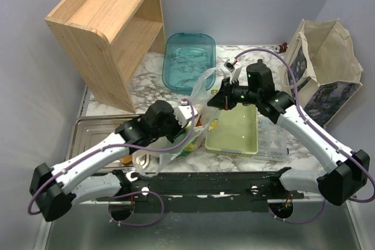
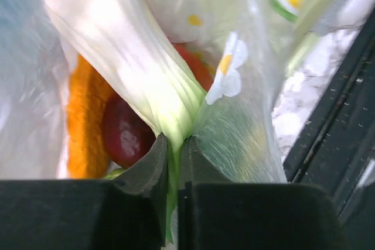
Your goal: Untie the knot of the grocery bags and take out the mixed food
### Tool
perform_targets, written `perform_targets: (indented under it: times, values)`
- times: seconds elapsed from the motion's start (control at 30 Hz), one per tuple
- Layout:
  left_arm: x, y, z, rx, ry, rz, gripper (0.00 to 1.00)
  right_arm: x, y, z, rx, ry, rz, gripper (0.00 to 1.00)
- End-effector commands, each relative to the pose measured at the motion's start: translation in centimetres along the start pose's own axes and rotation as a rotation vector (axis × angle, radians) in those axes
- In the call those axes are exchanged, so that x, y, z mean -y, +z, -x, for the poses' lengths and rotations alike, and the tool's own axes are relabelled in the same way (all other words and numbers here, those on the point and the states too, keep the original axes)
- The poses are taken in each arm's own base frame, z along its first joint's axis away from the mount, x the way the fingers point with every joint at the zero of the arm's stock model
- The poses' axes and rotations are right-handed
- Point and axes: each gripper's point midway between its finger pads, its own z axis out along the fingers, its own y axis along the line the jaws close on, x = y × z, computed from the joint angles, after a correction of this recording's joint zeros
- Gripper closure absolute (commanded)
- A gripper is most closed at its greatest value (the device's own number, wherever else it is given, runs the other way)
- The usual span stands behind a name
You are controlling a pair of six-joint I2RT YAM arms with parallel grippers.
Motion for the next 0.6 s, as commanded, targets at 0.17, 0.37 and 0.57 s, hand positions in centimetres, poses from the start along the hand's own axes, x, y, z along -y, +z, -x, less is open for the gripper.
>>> perform_targets:
  times: [0.17,0.37,0.57]
  values:
    - [2.8,-5.0,-1.6,0.023,0.347,-0.159,1.0,0.7,-0.8,1.0,0.052,-0.017,-0.047,0.99]
    - [-2.3,-4.0,-5.1,-0.147,0.433,0.086,1.0,0.7,-1.2,-0.1,0.03,-0.049,-0.041,0.99]
    - [-3.1,-3.4,-3.5,-0.129,0.381,0.141,0.45,0.1,-1.4,-1.9,-0.016,-0.049,0.013,0.99]
